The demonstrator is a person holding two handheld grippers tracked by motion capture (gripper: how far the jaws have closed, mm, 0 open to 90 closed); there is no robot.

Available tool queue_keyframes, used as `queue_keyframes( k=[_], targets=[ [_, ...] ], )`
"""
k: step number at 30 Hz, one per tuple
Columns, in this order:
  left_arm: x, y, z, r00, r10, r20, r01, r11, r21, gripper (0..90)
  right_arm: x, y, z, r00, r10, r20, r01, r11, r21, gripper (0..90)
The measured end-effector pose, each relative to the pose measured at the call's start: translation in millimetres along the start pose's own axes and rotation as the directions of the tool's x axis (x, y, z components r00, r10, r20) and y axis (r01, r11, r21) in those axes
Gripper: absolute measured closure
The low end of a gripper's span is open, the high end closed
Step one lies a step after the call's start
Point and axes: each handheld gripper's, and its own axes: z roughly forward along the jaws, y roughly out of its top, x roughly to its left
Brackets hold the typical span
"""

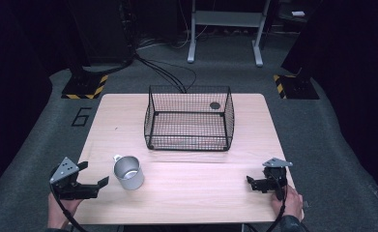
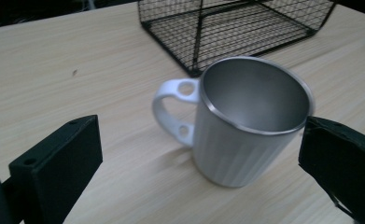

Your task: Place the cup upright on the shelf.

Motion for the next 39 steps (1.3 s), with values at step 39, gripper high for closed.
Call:
queue_keyframes(
  k=[39],
  targets=[
    [-29.3, 15.3, 75.3, 0.9916, 0.102, 0.079, -0.109, 0.9901, 0.088, 0.4, 0.0, 0.0, 0.0, 1.0, 0.0, -0.001, 0.0, 1.0, 0.001, 0.0]
  ],
)
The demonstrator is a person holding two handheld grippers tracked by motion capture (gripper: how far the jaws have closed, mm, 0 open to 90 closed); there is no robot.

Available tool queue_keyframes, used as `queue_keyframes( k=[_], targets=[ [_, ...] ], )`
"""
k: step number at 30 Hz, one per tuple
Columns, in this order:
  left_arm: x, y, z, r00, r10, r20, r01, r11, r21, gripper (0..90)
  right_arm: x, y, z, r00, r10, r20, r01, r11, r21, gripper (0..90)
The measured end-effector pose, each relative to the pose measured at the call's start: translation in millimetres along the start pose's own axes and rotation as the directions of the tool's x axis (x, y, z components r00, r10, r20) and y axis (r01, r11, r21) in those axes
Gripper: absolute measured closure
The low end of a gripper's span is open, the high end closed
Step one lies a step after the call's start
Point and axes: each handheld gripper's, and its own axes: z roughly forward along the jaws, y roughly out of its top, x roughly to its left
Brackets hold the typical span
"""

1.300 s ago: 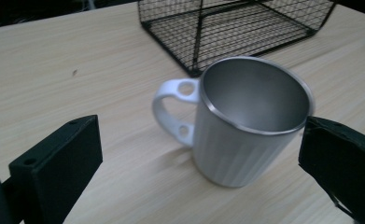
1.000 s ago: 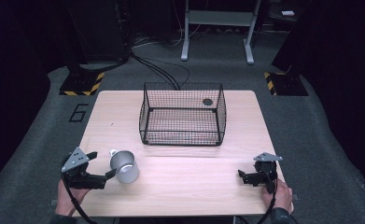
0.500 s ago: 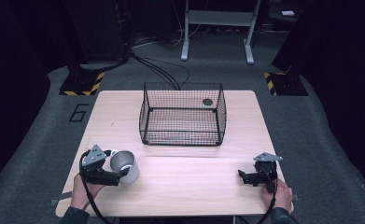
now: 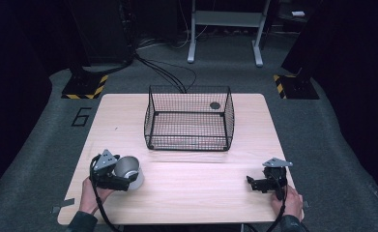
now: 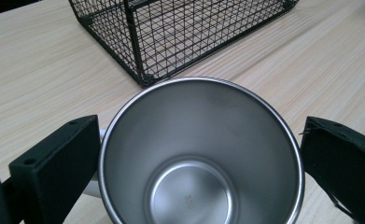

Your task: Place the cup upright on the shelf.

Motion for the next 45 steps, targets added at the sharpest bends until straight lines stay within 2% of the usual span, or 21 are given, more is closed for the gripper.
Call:
queue_keyframes(
  k=[1, 5, 6, 10, 20, 22, 27, 31, 34, 43, 45],
  targets=[
    [-0.8, -1.4, 0.4, 0.9998, 0.008, -0.016, -0.008, 0.9999, -0.012, 1.3, 0.0, 0.0, 0.0, 1.0, 0.0, 0.0, 0.0, 1.0, 0.0, 0.0],
    [-2.2, -2.8, 1.0, 0.9994, 0.009, -0.033, -0.009, 0.9997, -0.022, 2.9, 0.0, 0.0, 0.0, 1.0, 0.0, 0.0, 0.0, 1.0, 0.0, 0.0],
    [-3.9, -3.2, 0.9, 0.9986, 0.027, -0.046, -0.028, 0.9995, -0.017, 4.6, -0.1, -0.1, 0.2, 1.0, 0.0, 0.001, 0.0, 1.0, -0.004, 0.0],
    [-5.1, -4.1, 1.1, 0.9985, 0.017, -0.052, -0.018, 0.9994, -0.03, 5.6, -0.1, 0.0, 0.1, 1.0, -0.001, 0.0, 0.001, 1.0, -0.001, 0.0],
    [-4.6, -2.5, 0.2, 0.9989, 0.025, -0.041, -0.026, 0.9995, -0.018, 6.3, -0.2, 0.0, 0.1, 1.0, -0.002, -0.001, 0.002, 1.0, 0.0, 0.0],
    [-2.6, -2.6, -0.6, 0.9992, 0.011, -0.038, -0.012, 0.9998, -0.018, 6.3, -0.2, -0.1, 0.2, 1.0, -0.002, -0.001, 0.002, 1.0, -0.003, 0.0],
    [-0.5, -3.0, -1.5, 0.9987, 0.008, -0.05, -0.009, 0.9998, -0.017, 6.3, -0.3, -0.1, 0.3, 1.0, -0.001, -0.001, 0.001, 1.0, -0.006, 0.0],
    [0.2, -1.9, -6.0, 0.9986, 0.001, -0.053, -0.003, 0.9994, -0.034, 6.3, -0.3, -0.1, 0.2, 1.0, -0.001, -0.002, 0.001, 1.0, -0.006, 0.0],
    [-1.1, 0.9, -8.9, 0.9983, 0.01, -0.057, -0.012, 0.9993, -0.037, 6.3, -0.2, -0.1, 0.2, 1.0, -0.001, -0.001, 0.001, 1.0, -0.003, 0.0],
    [-6.4, 17.8, -17.1, 0.9981, 0.05, -0.035, -0.052, 0.9979, -0.04, 6.3, -0.2, -0.1, 0.3, 1.0, -0.002, 0.0, 0.002, 1.0, -0.005, 0.0],
    [-7.5, 18.9, -17.2, 0.9985, 0.044, -0.031, -0.045, 0.9981, -0.041, 6.3, -0.3, -0.1, 0.2, 1.0, -0.002, -0.002, 0.002, 1.0, -0.005, 0.0]
  ],
)
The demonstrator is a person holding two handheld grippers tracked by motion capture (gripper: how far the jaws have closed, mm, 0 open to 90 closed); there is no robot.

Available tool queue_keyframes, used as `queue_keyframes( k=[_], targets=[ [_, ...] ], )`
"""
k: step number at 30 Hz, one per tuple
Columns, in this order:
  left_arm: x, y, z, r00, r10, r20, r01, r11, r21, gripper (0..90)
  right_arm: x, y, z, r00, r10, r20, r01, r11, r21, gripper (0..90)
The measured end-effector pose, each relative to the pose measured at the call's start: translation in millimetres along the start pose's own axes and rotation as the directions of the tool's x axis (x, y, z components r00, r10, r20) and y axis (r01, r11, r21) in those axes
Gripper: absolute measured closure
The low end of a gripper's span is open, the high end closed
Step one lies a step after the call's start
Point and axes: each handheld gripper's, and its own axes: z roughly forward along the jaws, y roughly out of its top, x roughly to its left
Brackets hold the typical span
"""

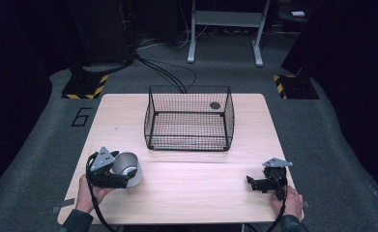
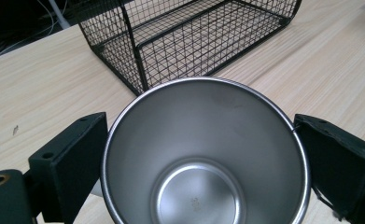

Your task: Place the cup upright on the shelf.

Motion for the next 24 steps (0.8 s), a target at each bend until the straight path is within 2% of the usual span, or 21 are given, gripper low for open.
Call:
queue_keyframes(
  k=[5, 7, 8, 10, 22, 24],
  targets=[
    [-3.8, 10.0, -0.8, 0.9995, 0.026, 0.02, -0.026, 0.9996, -0.008, 6.3, 0.0, 0.0, 0.1, 1.0, 0.0, 0.0, 0.0, 1.0, -0.001, 0.0],
    [-5.4, 11.3, -0.3, 0.9995, 0.019, 0.026, -0.019, 0.9998, -0.011, 6.3, 0.0, 0.0, 0.1, 1.0, 0.0, 0.0, 0.0, 1.0, -0.001, 0.0],
    [-5.4, 13.2, 0.1, 0.9991, 0.032, 0.029, -0.032, 0.9994, -0.012, 6.3, 0.0, -0.1, 0.1, 1.0, 0.0, 0.0, 0.0, 1.0, -0.001, 0.0],
    [-8.4, 17.3, 2.1, 0.9985, 0.033, 0.045, -0.032, 0.9994, -0.013, 6.3, 0.0, -0.1, 0.1, 1.0, 0.0, 0.0, 0.0, 1.0, -0.001, 0.0],
    [-15.2, 32.6, 8.3, 0.9945, 0.071, 0.077, -0.071, 0.9975, -0.005, 6.3, 0.0, -0.1, 0.1, 1.0, -0.001, 0.0, 0.001, 1.0, -0.001, 0.0],
    [-16.3, 33.2, 8.9, 0.9952, 0.062, 0.075, -0.061, 0.9981, -0.011, 6.3, 0.0, 0.0, 0.1, 1.0, -0.001, 0.0, 0.001, 1.0, -0.001, 0.0]
  ],
)
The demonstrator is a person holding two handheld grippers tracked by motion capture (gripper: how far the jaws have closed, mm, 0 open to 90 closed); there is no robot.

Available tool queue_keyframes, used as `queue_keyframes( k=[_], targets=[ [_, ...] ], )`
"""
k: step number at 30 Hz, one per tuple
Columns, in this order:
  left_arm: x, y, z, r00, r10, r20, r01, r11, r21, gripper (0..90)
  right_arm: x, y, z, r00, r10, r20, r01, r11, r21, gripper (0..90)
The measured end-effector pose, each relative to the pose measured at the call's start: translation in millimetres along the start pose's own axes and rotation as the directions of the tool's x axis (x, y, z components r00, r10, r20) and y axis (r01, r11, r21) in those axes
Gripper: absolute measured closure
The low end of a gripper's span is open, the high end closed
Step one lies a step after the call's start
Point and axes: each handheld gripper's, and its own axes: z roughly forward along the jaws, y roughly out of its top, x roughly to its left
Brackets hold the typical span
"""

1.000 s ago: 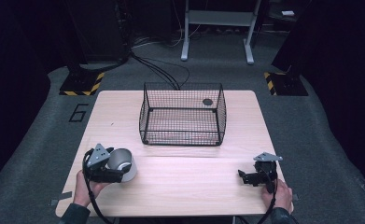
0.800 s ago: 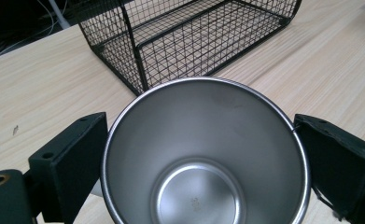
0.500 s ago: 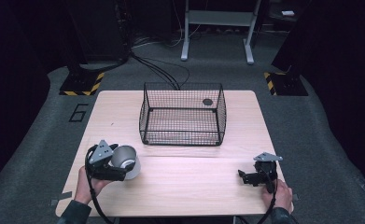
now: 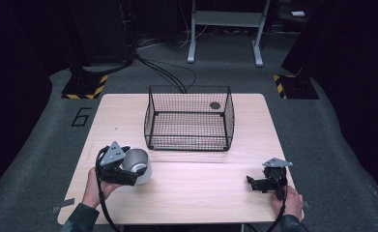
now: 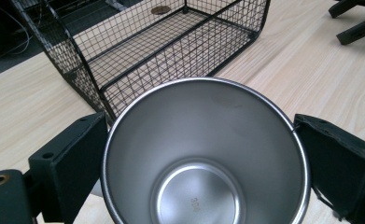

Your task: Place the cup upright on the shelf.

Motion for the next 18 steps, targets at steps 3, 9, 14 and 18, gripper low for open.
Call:
queue_keyframes(
  k=[3, 9, 14, 18],
  targets=[
    [-0.4, 3.5, 0.4, 0.9999, 0.012, 0.011, -0.012, 0.9999, 0.005, 6.3, -0.4, 0.1, 0.1, 1.0, -0.005, -0.001, 0.005, 1.0, -0.001, 0.0],
    [-2.7, 9.3, 4.8, 0.9992, 0.023, 0.032, -0.024, 0.9994, 0.024, 6.3, -0.3, 0.1, 0.1, 1.0, -0.005, -0.001, 0.005, 1.0, -0.001, 0.0],
    [-4.7, 15.7, 7.9, 0.9985, 0.033, 0.044, -0.034, 0.999, 0.03, 6.3, -0.4, 0.1, 0.1, 1.0, -0.005, -0.001, 0.005, 1.0, -0.001, 0.0],
    [-7.4, 22.3, 10.5, 0.9974, 0.036, 0.063, -0.038, 0.999, 0.023, 6.3, -0.3, 0.1, 0.1, 1.0, -0.005, -0.001, 0.005, 1.0, -0.001, 0.0]
  ],
)
